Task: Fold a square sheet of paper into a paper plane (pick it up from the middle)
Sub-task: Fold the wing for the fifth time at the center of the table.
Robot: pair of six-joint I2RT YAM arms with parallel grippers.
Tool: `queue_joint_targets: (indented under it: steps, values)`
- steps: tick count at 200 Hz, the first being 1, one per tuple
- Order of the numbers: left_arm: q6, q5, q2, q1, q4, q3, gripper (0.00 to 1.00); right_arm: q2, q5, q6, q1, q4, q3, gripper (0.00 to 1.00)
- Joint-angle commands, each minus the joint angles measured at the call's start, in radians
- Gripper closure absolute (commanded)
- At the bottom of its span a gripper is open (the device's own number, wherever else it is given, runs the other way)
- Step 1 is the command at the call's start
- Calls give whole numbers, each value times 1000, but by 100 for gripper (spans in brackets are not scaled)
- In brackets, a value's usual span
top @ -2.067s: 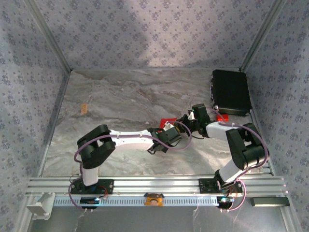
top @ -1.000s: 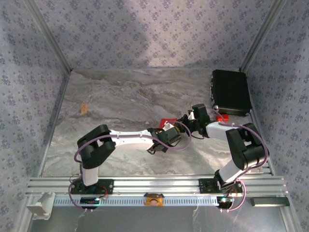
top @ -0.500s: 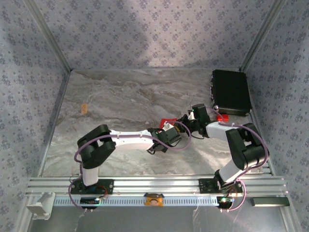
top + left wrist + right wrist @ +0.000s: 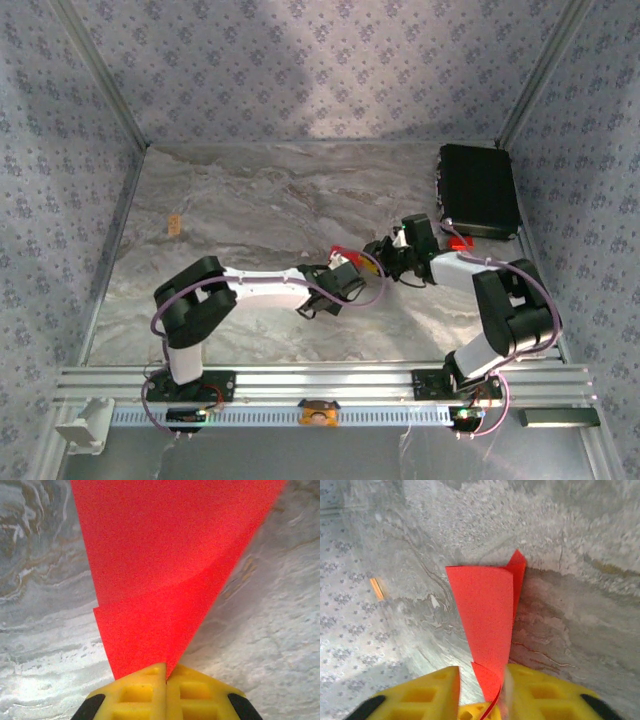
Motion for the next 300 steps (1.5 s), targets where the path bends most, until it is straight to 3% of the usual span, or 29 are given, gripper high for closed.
queue_joint_targets:
  steps: [1,71,182,225,255,300]
  values:
    - [-19,106,-67,27,82,-34,100,-66,23,-64,-25,-86,19,61]
    - [-33,376,-104,127,243,-117,100,-119,42,-89,-45,-124,11,59]
    - [-106,596,-112,222,444,-228,100,-99,38,-79,-25,-80,-4,60]
    - [-122,669,-90,242,494,-234,100,-64,21,-76,0,0,-13,66]
    - [-132,712,-65,254,523,-232,100,-65,70,-122,33,35,-15,70]
    - [-166,776,-24,277,590,-247,100,-145,244,-208,101,130,-90,74]
